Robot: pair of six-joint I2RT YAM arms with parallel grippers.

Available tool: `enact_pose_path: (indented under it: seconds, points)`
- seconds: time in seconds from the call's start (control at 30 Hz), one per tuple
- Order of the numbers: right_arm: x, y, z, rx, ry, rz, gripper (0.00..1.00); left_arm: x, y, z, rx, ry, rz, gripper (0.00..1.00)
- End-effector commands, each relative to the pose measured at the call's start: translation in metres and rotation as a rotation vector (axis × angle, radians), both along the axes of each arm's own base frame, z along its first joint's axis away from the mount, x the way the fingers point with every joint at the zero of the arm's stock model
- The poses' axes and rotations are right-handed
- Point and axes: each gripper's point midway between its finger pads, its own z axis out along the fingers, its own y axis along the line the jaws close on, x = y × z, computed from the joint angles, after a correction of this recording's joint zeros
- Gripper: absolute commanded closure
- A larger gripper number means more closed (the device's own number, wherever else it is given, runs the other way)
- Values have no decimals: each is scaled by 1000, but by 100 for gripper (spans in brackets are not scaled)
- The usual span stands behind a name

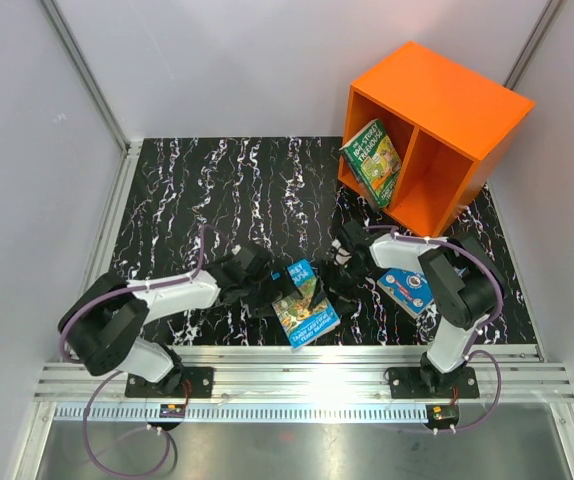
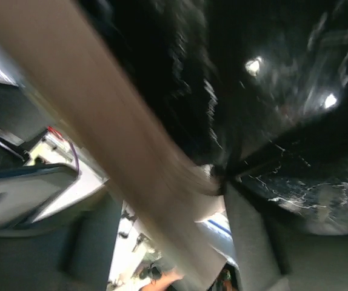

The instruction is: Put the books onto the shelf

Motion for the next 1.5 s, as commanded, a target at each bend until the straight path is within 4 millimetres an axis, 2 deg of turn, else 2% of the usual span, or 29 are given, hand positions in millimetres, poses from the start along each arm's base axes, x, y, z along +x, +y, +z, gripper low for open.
enact_pose_path:
  seconds: [0.0,0.03,0.07,0.13,0.17,0.3,0.47,0.63,0.7,0.73,0.77,0.87,1.03,1.1,1.13,1.17,1.2,1.23,1.27,1.3,1.33,1.37,1.4,1.43,1.47]
  points:
    - [-19,4,-30,-37,-9,49,34,1,-9,-25,29,9,-33,3]
    - [-21,5,-31,-33,-6,52,40,3,-12,-21,22,2,-34,3]
    - [-24,7,-31,-27,-3,57,54,5,-13,-18,15,-5,-32,3]
    - [-28,9,-33,-22,8,63,67,8,-14,-11,8,-24,-28,3]
    - [-29,10,-33,-21,8,63,79,9,-14,-7,11,-31,-27,3]
    - [-24,14,-24,-8,-5,54,100,13,-13,5,23,-52,-40,3]
    - [-12,21,10,21,-76,50,100,13,-4,15,47,-65,-45,3]
    - [7,32,64,73,-173,13,100,19,20,27,-10,-80,47,2]
    - [16,39,84,101,-201,-4,100,23,25,42,-77,-101,91,2]
    - [16,43,94,125,-200,-16,100,19,29,39,-100,-85,116,2]
    - [18,45,101,138,-205,-25,100,21,30,49,-137,-111,134,2]
    - [27,55,132,196,-238,-52,100,25,37,60,-158,-139,172,2]
    - [35,64,169,268,-277,-72,100,33,34,98,-234,-215,177,2]
    - [42,66,198,295,-341,-74,100,38,35,121,-254,-266,187,2]
    - [48,65,207,281,-385,-83,100,37,39,124,-239,-269,188,2]
    - [58,67,241,312,-466,-82,100,38,43,132,-238,-294,200,2]
    - [58,61,248,271,-471,-78,100,42,47,146,-245,-322,215,2]
    - [72,55,253,224,-531,-83,100,38,55,155,-241,-343,222,2]
    - [84,55,295,253,-629,-91,100,39,60,163,-236,-366,239,2]
    - [85,45,301,197,-643,-82,100,40,64,177,-240,-393,250,1]
    - [106,36,303,135,-674,-122,100,36,73,183,-218,-412,263,1]
    - [118,31,349,172,-776,-157,100,35,76,188,-215,-425,264,1]
    - [122,20,355,141,-776,-178,100,33,78,192,-212,-436,267,1]
    - [140,18,354,116,-775,-200,100,30,83,195,-198,-440,270,1]
    - [157,-1,387,144,-850,-270,100,28,85,197,-197,-448,270,1]
